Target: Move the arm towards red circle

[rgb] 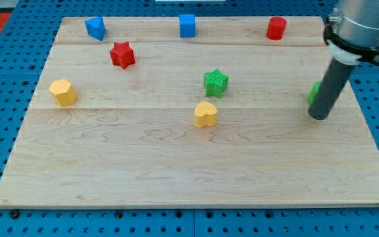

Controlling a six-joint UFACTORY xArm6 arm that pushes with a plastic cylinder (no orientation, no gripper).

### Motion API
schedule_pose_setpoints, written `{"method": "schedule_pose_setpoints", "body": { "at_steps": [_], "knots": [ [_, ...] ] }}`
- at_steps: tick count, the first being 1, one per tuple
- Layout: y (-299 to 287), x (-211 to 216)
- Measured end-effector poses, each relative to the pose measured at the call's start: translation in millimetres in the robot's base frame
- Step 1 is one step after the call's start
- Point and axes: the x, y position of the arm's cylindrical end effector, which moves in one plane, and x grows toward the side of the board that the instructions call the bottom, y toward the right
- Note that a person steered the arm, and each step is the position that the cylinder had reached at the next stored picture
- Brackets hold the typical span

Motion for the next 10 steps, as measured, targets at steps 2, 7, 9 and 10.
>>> {"method": "schedule_pose_setpoints", "body": {
  "at_steps": [2, 7, 9, 10],
  "knots": [
    [-25.2, -47.1],
    [-96.4, -88.5],
    [-76.8, -123.6],
    [-69.4, -148.5]
  ]
}}
